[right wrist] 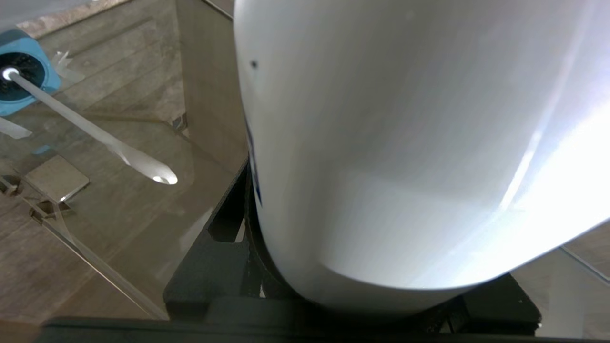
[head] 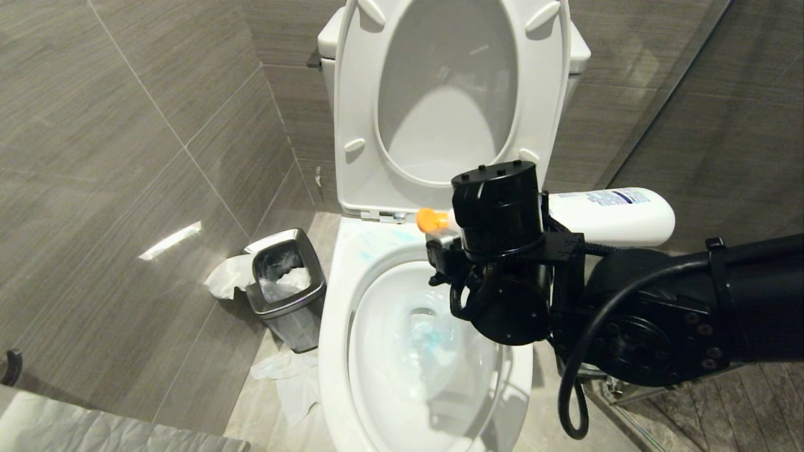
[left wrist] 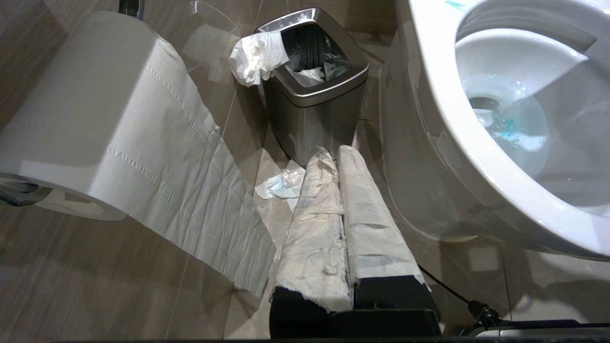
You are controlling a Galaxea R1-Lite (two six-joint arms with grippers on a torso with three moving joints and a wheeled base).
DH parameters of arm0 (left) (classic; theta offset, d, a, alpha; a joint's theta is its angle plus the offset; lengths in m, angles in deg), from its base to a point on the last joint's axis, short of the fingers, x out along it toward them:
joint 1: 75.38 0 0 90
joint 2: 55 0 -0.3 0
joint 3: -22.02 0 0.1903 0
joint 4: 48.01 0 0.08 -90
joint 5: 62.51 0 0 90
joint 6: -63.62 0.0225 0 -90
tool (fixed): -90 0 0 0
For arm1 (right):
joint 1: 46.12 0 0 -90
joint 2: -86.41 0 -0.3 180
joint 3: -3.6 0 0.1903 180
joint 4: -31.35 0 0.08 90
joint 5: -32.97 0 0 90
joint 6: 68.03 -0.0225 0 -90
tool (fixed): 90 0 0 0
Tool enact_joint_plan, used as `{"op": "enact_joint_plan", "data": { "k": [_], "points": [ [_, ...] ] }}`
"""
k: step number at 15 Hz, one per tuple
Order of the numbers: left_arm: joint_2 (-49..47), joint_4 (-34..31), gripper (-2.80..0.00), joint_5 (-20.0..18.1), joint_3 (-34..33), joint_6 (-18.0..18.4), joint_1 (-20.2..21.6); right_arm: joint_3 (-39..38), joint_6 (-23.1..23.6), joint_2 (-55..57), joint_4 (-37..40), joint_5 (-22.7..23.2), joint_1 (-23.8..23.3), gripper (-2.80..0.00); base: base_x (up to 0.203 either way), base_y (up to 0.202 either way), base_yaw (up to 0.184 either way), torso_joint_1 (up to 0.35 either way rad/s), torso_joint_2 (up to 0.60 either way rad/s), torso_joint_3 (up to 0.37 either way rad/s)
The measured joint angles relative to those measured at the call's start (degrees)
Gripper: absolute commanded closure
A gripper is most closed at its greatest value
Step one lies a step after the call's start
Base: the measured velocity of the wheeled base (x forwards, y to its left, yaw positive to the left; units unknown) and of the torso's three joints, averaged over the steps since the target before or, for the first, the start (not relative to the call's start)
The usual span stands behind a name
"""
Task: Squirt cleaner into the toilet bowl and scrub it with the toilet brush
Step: Pour in the cleaning agent
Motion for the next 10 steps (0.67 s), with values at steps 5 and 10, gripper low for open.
{"op": "enact_joint_plan", "data": {
  "k": [5,10],
  "points": [
    [0.0,0.0,0.00,0.0,0.0,0.0,0.0,0.0,2.7,0.0,0.1,-1.8,-0.1,0.00,0.000,0.000,0.000,0.000,0.00,0.000],
    [0.0,0.0,0.00,0.0,0.0,0.0,0.0,-0.1,5.3,-0.2,0.1,-3.6,-0.1,0.00,0.000,0.000,0.000,0.000,0.00,0.000]
  ]
}}
